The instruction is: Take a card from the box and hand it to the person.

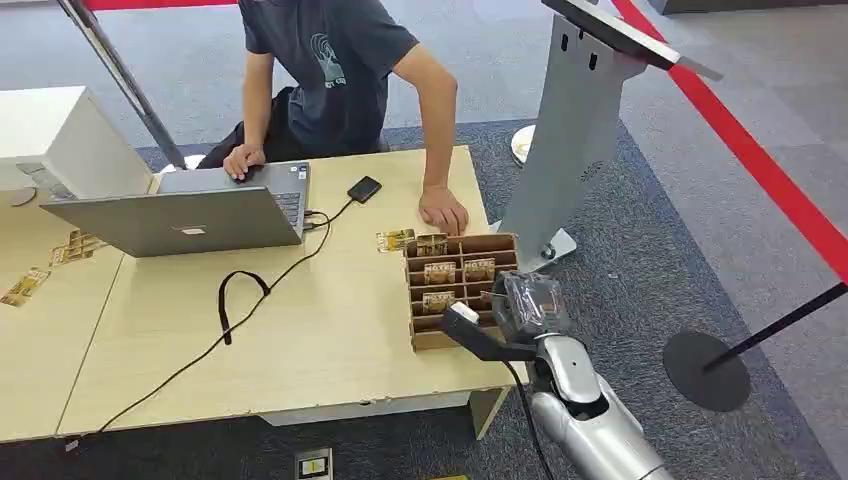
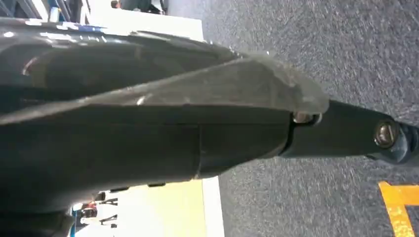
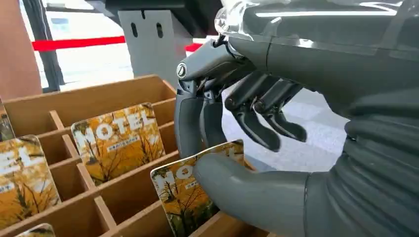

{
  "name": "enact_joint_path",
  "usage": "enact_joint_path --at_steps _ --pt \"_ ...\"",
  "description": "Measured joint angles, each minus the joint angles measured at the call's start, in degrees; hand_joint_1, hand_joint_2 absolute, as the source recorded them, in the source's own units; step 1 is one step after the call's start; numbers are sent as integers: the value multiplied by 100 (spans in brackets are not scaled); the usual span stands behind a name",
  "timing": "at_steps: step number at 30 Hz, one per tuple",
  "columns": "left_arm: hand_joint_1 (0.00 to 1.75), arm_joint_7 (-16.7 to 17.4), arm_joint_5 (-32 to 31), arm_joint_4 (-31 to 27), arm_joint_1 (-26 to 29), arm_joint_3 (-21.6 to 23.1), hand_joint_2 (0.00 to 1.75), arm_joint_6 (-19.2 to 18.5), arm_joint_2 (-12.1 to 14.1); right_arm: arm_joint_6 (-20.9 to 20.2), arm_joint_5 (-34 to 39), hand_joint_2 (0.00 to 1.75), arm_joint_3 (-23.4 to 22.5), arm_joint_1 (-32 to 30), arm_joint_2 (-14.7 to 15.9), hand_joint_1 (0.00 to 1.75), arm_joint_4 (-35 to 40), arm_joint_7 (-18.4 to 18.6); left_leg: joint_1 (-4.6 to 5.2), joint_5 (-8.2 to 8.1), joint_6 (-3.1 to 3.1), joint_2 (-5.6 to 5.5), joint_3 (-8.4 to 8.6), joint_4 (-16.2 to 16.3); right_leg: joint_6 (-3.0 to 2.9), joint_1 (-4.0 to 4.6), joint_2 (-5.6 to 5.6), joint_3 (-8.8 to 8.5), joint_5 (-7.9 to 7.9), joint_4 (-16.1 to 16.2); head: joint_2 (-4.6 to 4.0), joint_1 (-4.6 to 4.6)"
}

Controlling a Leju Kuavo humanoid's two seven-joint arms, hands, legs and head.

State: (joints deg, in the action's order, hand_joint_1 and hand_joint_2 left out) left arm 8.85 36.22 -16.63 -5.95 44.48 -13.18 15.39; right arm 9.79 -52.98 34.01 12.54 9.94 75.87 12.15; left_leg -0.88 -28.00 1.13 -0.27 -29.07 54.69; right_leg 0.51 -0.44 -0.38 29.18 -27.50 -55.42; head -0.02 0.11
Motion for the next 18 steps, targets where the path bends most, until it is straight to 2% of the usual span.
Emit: enact_joint_path --at_steps 9,18 --pt "0 72 -85 0 -41 0 0 -28 0 222 -50 175 4 14 41 175 24 9 0 0 0 0 -2 0 0 0 0 3 0 0 0 0" --pt "0 98 -210 0 -119 0 0 -35 0 872 180 175 -22 -52 92 175 580 -754 0 0 0 0 -1 0 0 0 0 4 0 0 0 0"
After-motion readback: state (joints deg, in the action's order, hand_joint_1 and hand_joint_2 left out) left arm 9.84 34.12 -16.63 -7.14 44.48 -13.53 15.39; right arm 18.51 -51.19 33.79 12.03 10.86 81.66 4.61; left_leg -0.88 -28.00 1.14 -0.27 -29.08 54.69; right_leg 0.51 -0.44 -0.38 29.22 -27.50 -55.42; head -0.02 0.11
